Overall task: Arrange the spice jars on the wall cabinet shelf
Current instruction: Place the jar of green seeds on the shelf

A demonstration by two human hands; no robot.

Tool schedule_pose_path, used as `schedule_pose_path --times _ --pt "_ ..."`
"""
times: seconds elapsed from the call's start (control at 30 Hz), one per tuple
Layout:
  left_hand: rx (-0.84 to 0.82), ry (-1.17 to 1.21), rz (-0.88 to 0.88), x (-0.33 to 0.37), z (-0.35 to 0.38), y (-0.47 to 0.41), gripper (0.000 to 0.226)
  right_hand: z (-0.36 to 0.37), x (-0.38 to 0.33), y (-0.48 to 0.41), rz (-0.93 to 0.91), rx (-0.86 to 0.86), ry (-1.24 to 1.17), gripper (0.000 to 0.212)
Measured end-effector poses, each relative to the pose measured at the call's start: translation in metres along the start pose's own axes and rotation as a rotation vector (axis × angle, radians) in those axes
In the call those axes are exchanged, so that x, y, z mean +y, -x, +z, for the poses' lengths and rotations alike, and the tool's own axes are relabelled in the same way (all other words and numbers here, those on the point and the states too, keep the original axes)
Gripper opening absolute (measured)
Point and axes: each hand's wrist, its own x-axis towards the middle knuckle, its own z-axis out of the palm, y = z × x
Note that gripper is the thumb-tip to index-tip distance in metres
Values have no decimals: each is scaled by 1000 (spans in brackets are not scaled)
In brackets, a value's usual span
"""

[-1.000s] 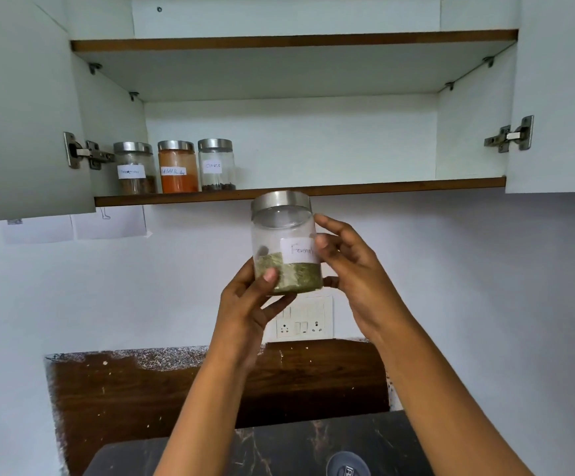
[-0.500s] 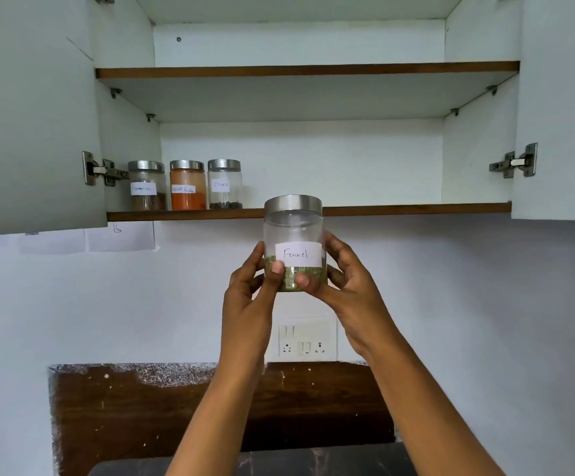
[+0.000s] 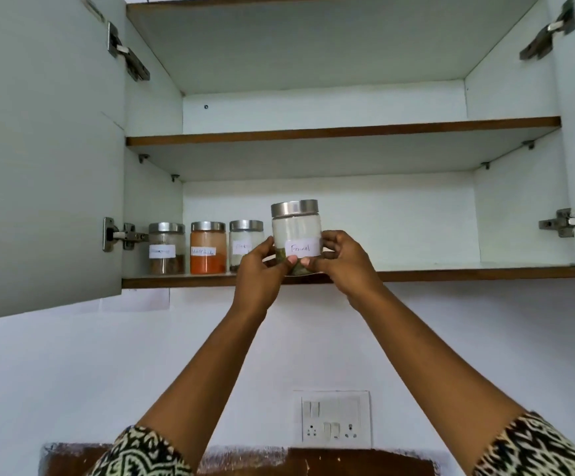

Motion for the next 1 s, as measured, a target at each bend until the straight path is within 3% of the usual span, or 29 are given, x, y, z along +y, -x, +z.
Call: schedule_pose_path --times 0.2,0.4,0.57,0.83,0.93,1.0 --pt "-2 -103 -84 -29 -3 -49 43 25 14 -41 71 17 111 59" --pt "-39 -291 -141 -41 -8 -68 54 39 19 -56 135 -63 218 47" --pt "-71 -187 -202 -40 -18 -68 38 35 18 -63 153 -82 259 52" --pt "-181 -144 -324 -45 -17 -90 41 40 21 -72 213 -129 283 52" --pt "-178 -56 -393 -45 -17 -98 23 38 23 -76 235 -139 272 47" --pt "-171 63 -428 -41 -17 -103 32 37 24 -81 236 -132 278 41"
